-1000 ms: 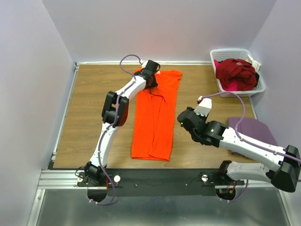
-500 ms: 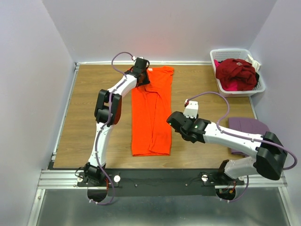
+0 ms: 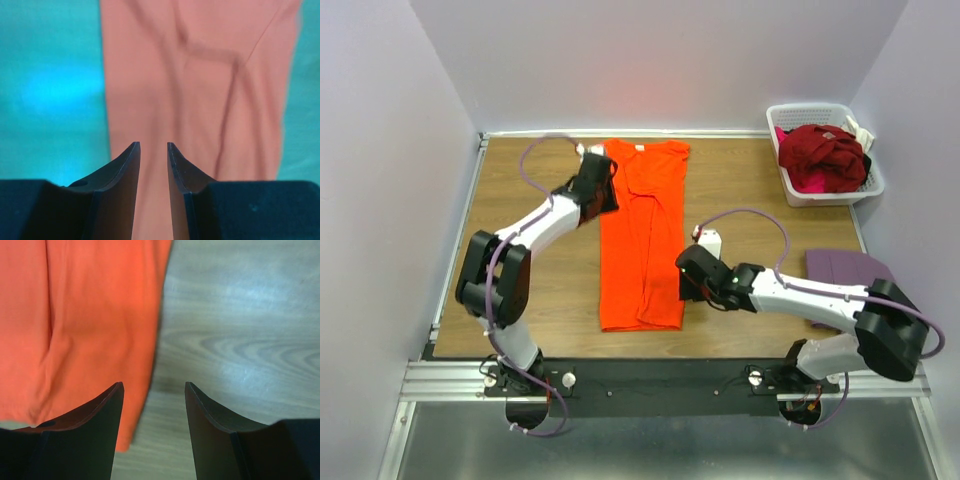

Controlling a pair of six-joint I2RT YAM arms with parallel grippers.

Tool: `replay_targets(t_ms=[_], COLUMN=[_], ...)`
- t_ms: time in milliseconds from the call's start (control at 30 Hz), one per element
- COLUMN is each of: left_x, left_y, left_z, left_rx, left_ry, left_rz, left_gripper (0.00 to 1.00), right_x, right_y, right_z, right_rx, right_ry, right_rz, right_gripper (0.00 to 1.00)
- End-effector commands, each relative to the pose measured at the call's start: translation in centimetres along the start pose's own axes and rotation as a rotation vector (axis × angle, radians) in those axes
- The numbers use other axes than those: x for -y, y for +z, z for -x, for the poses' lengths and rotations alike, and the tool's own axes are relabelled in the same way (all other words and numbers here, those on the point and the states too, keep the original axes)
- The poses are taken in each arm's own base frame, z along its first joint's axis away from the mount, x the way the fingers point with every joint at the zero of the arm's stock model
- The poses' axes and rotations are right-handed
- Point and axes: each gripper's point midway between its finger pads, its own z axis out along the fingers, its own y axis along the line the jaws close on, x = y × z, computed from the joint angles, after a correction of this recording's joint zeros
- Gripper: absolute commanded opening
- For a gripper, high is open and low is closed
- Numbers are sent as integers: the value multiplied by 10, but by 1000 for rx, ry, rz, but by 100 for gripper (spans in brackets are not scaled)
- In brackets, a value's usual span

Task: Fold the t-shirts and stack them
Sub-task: Grab the bottom of the folded rectangular tshirt with both arms

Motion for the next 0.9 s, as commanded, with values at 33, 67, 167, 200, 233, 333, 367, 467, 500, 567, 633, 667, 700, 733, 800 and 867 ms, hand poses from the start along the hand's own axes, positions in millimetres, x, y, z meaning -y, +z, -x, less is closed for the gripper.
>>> replay_targets(t_ms=[33,67,167,200,233,333,367,467,500,567,633,667,700,733,800,867], left_x=[-26,-35,-39,-44,-43,-51,-52,-54,-55,-53,-51,-49,-49,-48,-47,-47], left_y=[-39,-43,-62,-65,-73,-82,-83,-85,-87,-90,-95,-97,-100,-103,-108,-116], left_z=[-88,-104,-107,-120,-121,-145,-152,-183,-194,-209,-220,-224,-229,-231,-235,-238], left_rx=[-118,-142,-121,-142,-134,-185,-205,-287,-319,-360,-391,-398,-414,-420,-436,-448], left_ry=[-10,-18,-72,-78,-105,-119,-122,-113,-108,-91,-92,-91,-96,-98,-94,-97], left_rz=[86,100,88,94,82,83,85,82,78,74,62,56,53,49,46,49], left_gripper=[37,37,37,38,38,38,38,37,37,37,38,38,38,38,38,38], right_x=[-12,-13,-14,-15,-16,-19,-20,-23,-22,-22,-21,-21,-22,-20,-20,-19], right_y=[-11,-11,-9,-9,-8,-4,-1,1,2,2,1,1,2,3,3,3], right_z=[-21,-22,-27,-28,-31,-38,-42,-47,-48,-51,-53,-53,-54,-57,-58,-60], right_rx=[-44,-46,-60,-62,-73,-94,-104,-120,-125,-129,-134,-135,-137,-145,-148,-152], right_ry=[-24,-24,-14,-11,-13,-12,-15,-21,-29,-31,-33,-33,-33,-36,-38,-39], right_rz=[157,161,173,175,178,191,192,201,198,197,200,202,202,198,199,200], right_gripper=[61,61,61,61,61,61,61,61,61,61,61,61,61,61,61,61])
